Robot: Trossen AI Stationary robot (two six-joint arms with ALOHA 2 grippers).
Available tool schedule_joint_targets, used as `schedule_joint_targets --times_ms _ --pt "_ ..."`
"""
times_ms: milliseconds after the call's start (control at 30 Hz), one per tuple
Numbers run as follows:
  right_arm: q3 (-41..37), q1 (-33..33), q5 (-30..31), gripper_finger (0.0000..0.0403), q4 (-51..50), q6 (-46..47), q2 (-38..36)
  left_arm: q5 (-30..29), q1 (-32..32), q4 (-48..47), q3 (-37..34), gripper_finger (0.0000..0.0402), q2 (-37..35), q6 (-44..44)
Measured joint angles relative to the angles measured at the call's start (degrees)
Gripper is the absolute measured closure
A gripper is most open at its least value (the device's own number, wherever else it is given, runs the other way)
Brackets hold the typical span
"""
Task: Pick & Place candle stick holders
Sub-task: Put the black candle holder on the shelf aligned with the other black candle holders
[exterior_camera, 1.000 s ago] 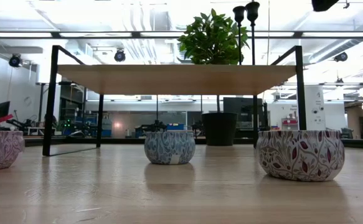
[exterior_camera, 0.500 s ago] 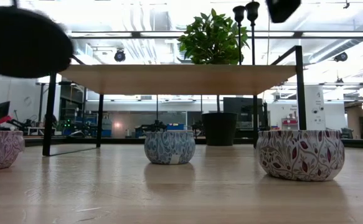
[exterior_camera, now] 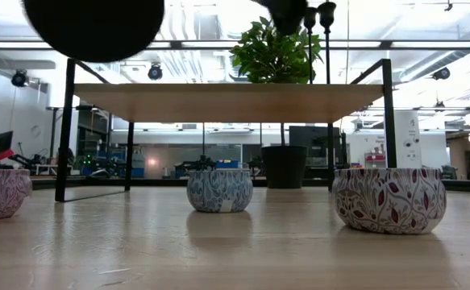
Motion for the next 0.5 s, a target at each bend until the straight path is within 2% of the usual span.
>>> schedule_joint_targets --times_ms 500 --pt "13.1 -2.6 -7.2 0.0184 -3.6 1.9 9.6 -0.7 2.1 4.5 0.0 0.0324 0.8 6.2"
